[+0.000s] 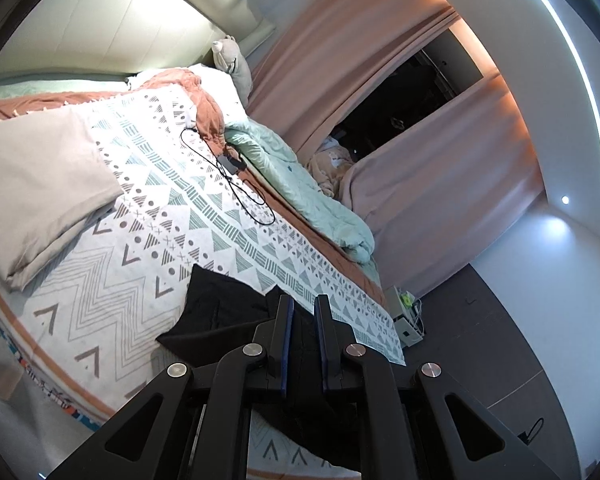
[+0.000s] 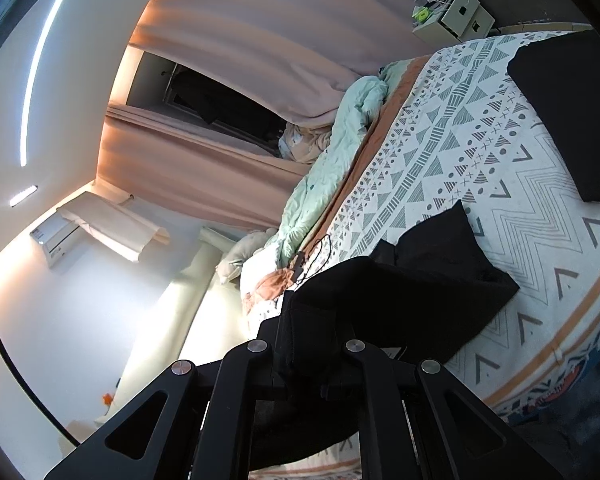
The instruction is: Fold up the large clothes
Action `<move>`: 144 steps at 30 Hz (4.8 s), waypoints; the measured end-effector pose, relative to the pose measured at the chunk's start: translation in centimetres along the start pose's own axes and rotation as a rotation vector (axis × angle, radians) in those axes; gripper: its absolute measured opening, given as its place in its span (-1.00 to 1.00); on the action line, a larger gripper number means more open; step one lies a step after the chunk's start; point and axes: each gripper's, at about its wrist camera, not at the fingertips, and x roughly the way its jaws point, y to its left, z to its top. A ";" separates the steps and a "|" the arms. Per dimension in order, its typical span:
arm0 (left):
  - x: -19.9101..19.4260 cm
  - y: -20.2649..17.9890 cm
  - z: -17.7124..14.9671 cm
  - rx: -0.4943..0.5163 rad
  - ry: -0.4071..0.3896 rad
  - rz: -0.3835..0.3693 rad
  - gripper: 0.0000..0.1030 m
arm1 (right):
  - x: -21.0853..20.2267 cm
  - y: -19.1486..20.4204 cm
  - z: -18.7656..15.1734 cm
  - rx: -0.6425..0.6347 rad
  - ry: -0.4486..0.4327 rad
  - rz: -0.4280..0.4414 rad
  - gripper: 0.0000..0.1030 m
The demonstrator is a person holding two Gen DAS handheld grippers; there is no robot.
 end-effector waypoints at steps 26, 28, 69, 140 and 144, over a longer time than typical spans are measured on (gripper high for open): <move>20.6 4.3 5.3 -0.041 0.073 0.184 -0.79 | 19.3 -5.1 7.0 0.063 0.014 -0.118 -0.82; 22.1 5.1 5.1 -0.047 0.085 0.201 -0.79 | 20.6 -6.1 7.1 0.068 0.021 -0.141 -0.82; 24.4 15.5 -2.3 0.057 0.337 0.376 0.09 | 20.4 -15.6 3.5 -0.220 0.245 -0.582 0.40; 21.2 20.9 -7.4 -0.250 0.521 0.149 -0.29 | 26.1 -2.8 -18.8 -0.594 0.632 -0.462 -0.01; 21.4 20.6 -7.5 -0.241 0.513 0.147 -0.29 | 27.8 -4.2 -20.1 -0.596 0.667 -0.517 -0.21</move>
